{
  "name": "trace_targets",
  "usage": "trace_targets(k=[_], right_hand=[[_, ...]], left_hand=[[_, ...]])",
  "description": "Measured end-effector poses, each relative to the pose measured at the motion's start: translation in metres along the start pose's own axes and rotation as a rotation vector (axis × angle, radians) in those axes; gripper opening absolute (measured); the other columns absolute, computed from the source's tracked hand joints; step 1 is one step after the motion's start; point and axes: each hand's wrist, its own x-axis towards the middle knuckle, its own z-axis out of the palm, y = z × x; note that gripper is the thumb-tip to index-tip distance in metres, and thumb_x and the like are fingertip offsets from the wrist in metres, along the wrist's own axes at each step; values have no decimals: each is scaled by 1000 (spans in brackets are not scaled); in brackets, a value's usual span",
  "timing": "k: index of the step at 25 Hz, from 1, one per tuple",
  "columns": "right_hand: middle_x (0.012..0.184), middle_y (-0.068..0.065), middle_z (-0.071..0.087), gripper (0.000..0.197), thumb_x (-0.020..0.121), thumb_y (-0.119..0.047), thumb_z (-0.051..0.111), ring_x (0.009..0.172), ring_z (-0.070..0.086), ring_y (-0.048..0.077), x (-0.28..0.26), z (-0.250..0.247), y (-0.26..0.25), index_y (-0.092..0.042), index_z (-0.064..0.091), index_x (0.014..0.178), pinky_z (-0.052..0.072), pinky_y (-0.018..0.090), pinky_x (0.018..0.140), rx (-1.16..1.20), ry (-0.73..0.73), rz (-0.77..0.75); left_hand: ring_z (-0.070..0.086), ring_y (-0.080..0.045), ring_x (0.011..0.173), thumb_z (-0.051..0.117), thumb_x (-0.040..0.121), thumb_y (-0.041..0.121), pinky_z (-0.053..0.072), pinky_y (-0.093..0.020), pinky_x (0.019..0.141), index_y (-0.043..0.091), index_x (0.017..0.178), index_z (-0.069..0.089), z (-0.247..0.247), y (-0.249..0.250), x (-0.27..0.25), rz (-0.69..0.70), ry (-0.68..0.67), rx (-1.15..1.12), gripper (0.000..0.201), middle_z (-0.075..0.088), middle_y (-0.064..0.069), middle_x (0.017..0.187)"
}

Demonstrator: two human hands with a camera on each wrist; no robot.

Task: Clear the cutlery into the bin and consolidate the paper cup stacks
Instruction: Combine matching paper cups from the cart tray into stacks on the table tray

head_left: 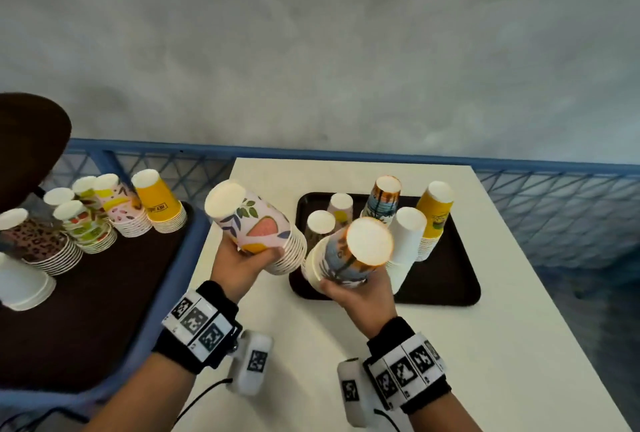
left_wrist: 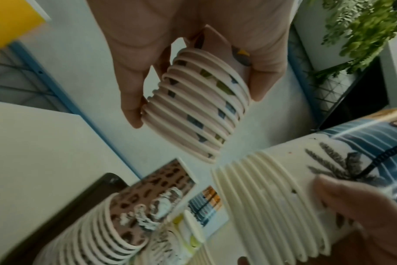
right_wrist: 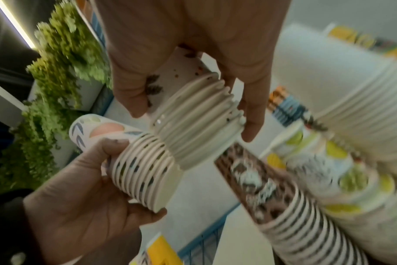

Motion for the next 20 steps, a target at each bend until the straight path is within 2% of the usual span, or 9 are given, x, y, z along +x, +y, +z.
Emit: trace_targets(k=[3,5,6,8,10,13,15,17,20], right_hand=[[101,-6,72,65,50,-21,84,98,66,6,2,-56,-28,-6,62,109,53,15,81,-7,66,-44],[86,-13,73,43,57,-2,83,85,67,-3,14,-93,-48,-14,67,95,51,11,75,-2,101,-94],[88,-11,72,41,59,3,81,82,67,-5,24,-109,-56,-13,67,95,52,12,74,3,127,-120],[96,-1,68,49,60,2,81,79,64,-11,50,-136,-68,-6,63,105,51,8,73,-24,192,-173],[104,2,64,57,62,1,79,83,63,-11,79,-152,-74,-2,57,114,51,6,74,-68,217,-188],[114,7,64,64,63,-3,80,101,63,12,124,-162,-70,-2,52,121,53,12,82,-136,167,-166],[117,9,64,67,62,-5,80,105,62,16,149,-160,-61,-3,51,122,52,15,85,-177,122,-130],[116,10,64,67,62,-4,80,101,62,11,166,-155,-50,-2,51,122,52,15,85,-195,92,-105],[110,3,62,66,64,0,78,91,58,-7,188,-149,-37,-3,49,123,47,1,73,-222,39,-73]], left_hand=[[64,-5,88,78,37,25,54,-18,79,7,112,54,40,15,0,10,-18,15,81,65,1,100],[61,-6,90,82,49,6,51,-27,86,2,117,51,57,26,7,20,-20,41,76,63,-3,103],[60,-7,90,80,56,-5,50,-30,87,3,118,49,62,31,13,19,-9,46,69,62,-6,105],[60,-13,92,77,61,-6,50,-32,88,4,119,47,67,41,31,28,8,63,66,59,-10,111],[60,-22,100,84,48,14,50,-38,90,2,122,48,68,51,51,33,-5,85,83,61,-11,115],[59,-24,103,81,46,17,48,-42,93,9,118,48,72,56,88,8,-53,133,80,62,-8,113],[58,-21,100,79,52,11,48,-44,93,15,116,47,78,52,111,-18,-104,207,72,61,-1,107],[55,-20,101,81,59,2,46,-42,97,16,116,46,83,43,131,-38,-141,288,68,60,-1,108],[52,-18,102,75,67,-2,44,-35,92,18,117,45,85,28,161,-90,-211,370,62,58,1,106]])
